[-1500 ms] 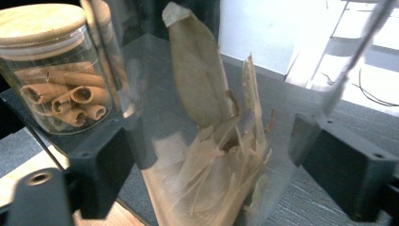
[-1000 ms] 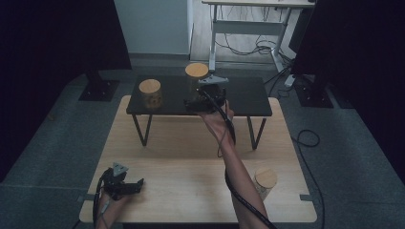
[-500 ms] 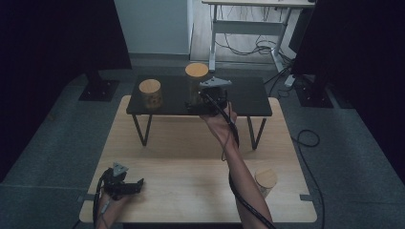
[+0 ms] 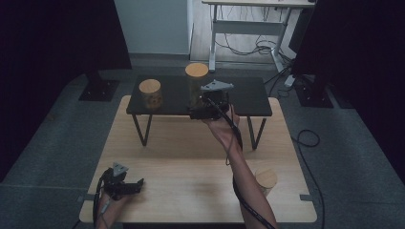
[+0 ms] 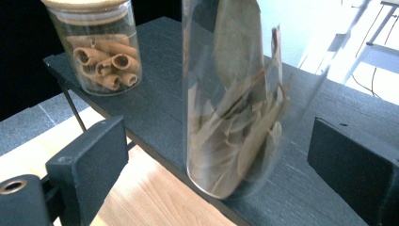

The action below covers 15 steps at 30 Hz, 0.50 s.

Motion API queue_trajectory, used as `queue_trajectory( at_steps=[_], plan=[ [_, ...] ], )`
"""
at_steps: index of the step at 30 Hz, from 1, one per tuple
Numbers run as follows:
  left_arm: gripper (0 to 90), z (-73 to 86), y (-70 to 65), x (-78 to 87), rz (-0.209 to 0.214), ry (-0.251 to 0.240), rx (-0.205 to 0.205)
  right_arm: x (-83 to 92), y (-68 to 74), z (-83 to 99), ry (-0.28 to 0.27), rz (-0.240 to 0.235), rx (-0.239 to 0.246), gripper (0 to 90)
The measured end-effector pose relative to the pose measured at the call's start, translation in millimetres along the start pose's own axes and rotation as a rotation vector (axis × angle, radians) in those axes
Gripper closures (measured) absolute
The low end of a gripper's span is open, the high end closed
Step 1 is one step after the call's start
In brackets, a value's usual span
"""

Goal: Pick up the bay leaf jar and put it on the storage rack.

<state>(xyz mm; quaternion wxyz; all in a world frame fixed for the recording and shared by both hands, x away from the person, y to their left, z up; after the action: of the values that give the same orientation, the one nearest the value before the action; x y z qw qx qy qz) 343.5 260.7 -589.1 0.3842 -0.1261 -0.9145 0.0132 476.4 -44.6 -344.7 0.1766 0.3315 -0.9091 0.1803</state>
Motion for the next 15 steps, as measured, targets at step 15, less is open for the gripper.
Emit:
queue_trajectory(
  at_steps=[15],
  plan=[
    [1.7, 0.0, 0.1, 0.1, -0.001, 0.001, -0.001, 12.3, 0.1, 15.9, 0.003, -0.005, -0.004, 5.6]
  ],
)
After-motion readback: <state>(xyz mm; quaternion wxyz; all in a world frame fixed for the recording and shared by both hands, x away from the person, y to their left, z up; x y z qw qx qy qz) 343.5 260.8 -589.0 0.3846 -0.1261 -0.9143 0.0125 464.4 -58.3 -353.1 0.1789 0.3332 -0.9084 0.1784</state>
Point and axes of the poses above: each handheld gripper's, and its own axes: x roughly backward along the jaws, z roughly out of its underside, y roughly to its left, the point moved 5 cm from there along -x, roughly forward along the jaws, and after that the axes turned 11 degrees about x, right-handed, at the moved point
